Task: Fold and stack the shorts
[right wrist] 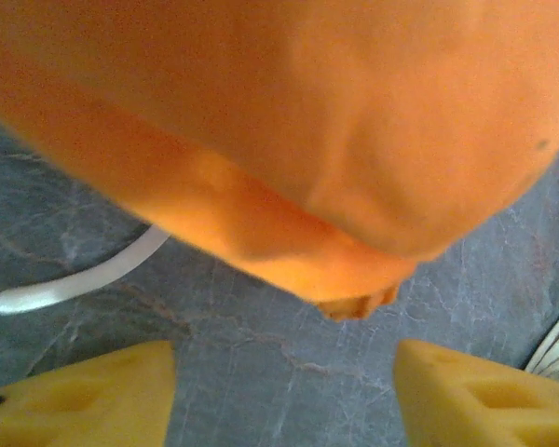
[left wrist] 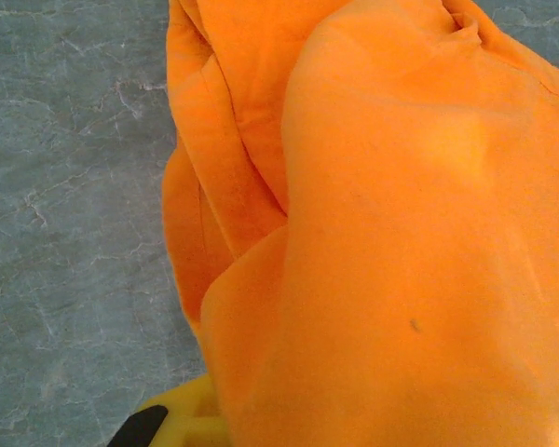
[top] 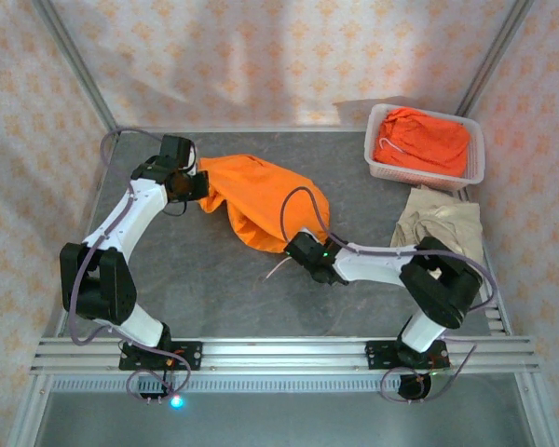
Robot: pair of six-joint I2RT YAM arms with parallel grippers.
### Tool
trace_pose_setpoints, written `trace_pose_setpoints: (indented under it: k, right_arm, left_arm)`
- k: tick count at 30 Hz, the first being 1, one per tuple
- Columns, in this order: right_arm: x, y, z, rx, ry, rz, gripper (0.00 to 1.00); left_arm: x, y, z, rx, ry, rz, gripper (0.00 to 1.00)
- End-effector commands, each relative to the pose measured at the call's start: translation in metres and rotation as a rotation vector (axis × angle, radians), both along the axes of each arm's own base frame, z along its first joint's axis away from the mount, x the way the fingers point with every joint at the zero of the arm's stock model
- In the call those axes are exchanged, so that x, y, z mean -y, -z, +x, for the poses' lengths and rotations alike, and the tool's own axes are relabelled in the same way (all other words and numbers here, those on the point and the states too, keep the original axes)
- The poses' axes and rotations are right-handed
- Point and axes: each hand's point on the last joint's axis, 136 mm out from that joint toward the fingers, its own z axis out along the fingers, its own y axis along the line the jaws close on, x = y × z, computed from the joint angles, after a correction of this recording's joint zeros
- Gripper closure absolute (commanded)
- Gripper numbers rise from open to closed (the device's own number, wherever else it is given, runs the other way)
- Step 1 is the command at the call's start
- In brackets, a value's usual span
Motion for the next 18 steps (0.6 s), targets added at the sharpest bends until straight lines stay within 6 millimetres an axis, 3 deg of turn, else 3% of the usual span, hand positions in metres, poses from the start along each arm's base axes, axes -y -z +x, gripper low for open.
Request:
trace_pose_setpoints:
  k: [1,5,7,13,18]
  right_arm:
    - [-0.004,-0.009,0.02,0.078,0.041,0.021,0.46]
    - [0.0,-0.017,0.028,0.114,0.07,0.014,0.77]
    - [0.003,-0.026,0.031,0.135,0.08,0.02,0.86]
    - [0.013,-0.075,0.041,0.23,0.111,0.077,1.0]
    - [0.024,-0.13,0.047,0.329,0.117,0.132,1.0]
  left_arm:
    - [-0.004,-0.007,-0.009,0.012,-0.011,0.006,1.0]
    - [-0.009,-0.013,-0.012,0.03,-0.038,0.025,1.0]
    - [-0.017,-0.025,-0.013,0.069,-0.065,0.051,1.0]
    - [-0.033,-0.065,-0.023,0.172,-0.109,0.121,0.97]
    - [-0.035,-0.071,-0.032,0.14,-0.088,0.145,0.93]
